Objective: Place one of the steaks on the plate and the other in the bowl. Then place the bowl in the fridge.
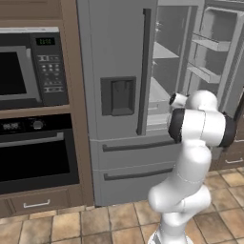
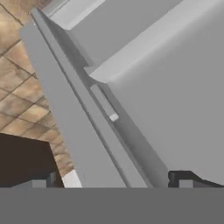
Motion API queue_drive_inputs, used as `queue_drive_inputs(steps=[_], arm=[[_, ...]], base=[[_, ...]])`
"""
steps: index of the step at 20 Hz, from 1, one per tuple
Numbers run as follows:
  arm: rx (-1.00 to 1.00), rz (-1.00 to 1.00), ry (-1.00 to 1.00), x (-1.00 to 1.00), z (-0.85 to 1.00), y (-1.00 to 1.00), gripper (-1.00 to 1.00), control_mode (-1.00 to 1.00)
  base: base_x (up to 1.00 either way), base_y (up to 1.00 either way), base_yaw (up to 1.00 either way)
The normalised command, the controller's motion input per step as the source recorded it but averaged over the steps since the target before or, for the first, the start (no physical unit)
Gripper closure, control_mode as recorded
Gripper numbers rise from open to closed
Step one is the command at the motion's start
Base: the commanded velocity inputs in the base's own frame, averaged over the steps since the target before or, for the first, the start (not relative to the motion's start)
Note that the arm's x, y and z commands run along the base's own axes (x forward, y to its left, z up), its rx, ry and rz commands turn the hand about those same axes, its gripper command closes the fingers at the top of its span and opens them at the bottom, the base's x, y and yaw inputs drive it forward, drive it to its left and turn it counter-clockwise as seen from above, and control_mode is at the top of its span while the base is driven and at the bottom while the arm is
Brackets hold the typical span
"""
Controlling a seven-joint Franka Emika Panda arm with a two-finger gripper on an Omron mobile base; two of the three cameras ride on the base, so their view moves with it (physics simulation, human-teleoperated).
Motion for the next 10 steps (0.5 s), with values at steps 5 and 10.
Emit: queue_drive_inputs(steps=[5, 10], arm=[[-0.12, 0.04, -0.03, -0.38, 0.00, 0.21, -1.00, -1.00], [-0.15, 0.02, -0.05, -0.04, 0.11, 1.00, -1.00, -1.00]], base=[[0.00, 0.00, 0.00], [0.00, 0.00, 0.00]])
